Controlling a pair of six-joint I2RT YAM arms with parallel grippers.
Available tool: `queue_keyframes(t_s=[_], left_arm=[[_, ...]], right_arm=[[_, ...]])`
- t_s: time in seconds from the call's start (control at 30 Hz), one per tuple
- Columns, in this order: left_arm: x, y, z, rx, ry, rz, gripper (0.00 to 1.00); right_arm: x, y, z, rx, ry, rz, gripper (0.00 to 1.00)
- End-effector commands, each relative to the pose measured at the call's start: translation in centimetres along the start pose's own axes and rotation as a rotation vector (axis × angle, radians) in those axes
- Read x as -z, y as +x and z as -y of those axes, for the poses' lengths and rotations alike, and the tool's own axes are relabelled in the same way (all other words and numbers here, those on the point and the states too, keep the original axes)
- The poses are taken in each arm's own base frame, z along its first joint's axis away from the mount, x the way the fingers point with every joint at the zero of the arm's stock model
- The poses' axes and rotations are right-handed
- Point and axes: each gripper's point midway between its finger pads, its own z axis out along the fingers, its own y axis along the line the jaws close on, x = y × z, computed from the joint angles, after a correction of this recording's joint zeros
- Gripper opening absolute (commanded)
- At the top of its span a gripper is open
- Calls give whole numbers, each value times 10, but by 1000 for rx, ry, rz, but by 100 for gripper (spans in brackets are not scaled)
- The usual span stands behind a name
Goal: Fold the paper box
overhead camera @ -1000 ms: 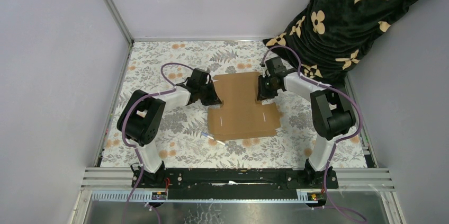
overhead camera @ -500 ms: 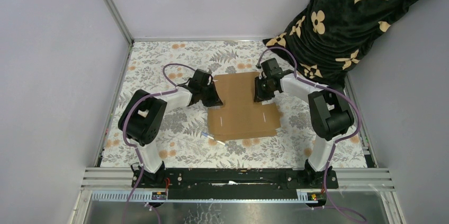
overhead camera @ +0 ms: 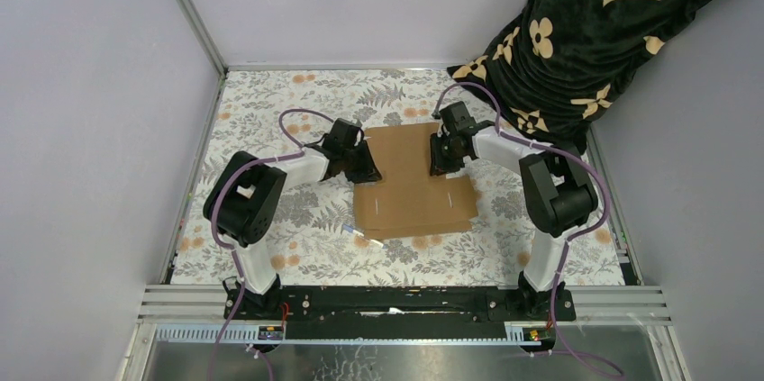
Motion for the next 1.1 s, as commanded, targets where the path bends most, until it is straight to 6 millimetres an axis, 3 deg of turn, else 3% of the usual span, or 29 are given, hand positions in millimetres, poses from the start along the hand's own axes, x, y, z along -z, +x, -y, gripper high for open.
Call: queue_keyframes(t_s=[0.0, 0.7, 1.07], left_arm=[[-6, -3, 2, -4, -18, 1, 29], [-21, 0, -6, -84, -165, 1, 30], [-32, 11, -23, -184, -335, -2, 29]], right_arm=[[-8, 2, 1, 7, 34, -5, 31], [-22, 18, 5, 78, 205, -53, 31], [-34, 32, 15, 89, 275, -82, 31]])
